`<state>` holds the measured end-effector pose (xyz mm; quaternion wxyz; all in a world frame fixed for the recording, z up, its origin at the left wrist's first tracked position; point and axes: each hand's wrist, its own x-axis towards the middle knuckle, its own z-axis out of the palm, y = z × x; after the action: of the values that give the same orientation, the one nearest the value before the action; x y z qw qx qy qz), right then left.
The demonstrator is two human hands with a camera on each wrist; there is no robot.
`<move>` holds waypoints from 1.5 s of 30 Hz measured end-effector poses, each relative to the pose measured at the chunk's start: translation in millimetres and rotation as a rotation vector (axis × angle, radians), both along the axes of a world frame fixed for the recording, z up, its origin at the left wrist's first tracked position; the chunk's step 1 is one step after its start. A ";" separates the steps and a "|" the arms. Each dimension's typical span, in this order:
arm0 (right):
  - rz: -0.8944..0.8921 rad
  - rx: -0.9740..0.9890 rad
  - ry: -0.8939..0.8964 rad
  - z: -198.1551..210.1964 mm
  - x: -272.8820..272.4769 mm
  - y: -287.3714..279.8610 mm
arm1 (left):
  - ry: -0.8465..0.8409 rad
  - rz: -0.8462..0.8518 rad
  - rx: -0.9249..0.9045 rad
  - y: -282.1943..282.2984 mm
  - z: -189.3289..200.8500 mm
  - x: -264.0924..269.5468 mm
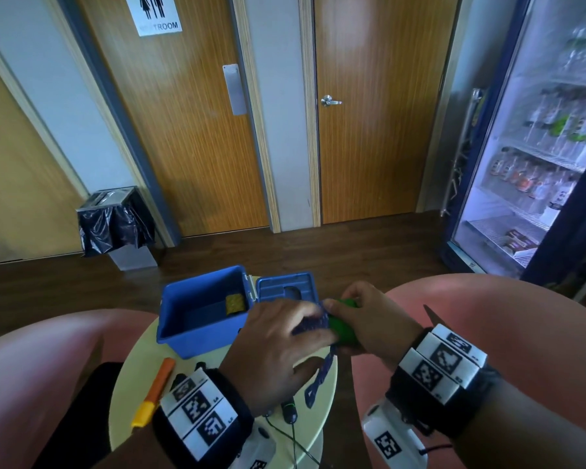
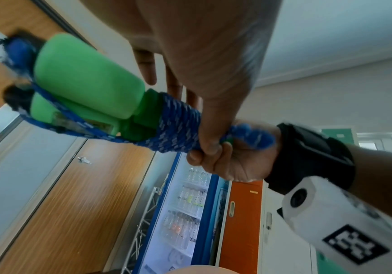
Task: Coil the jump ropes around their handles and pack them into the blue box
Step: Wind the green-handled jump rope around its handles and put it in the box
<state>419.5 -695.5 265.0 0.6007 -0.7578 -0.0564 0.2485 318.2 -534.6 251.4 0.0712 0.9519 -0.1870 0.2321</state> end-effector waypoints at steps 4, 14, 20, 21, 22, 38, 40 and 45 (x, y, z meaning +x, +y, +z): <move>0.004 0.024 0.030 -0.9 -3.7 5.2 | -0.105 -0.074 -0.022 -3.0 -2.7 4.3; -0.032 0.067 0.074 -5.7 -2.8 7.3 | -0.102 -0.045 -0.167 -0.9 -6.7 8.1; -0.039 -0.005 -0.027 -0.3 -3.5 6.0 | -0.086 -0.043 -0.229 -12.6 -5.1 5.6; -0.021 -0.023 -0.053 0.5 -4.3 5.9 | -0.082 -0.045 -0.262 -13.8 -3.8 6.4; -0.006 -0.037 -0.082 1.3 -4.8 5.8 | -0.077 -0.044 -0.288 -14.3 -2.4 7.2; 0.199 -0.224 -0.228 5.7 -0.1 -4.8 | 0.072 -0.051 -0.433 -14.2 0.0 17.4; 0.232 -0.252 -0.261 6.7 1.5 -6.4 | 0.143 0.016 -0.564 -12.3 0.0 18.0; 0.317 -0.238 -0.287 7.9 5.6 -9.2 | 0.325 0.121 -0.776 -9.7 1.2 21.7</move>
<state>425.0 -704.6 272.9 0.4465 -0.8325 -0.2295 0.2342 339.9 -544.2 252.6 0.4390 0.8880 -0.0160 0.1357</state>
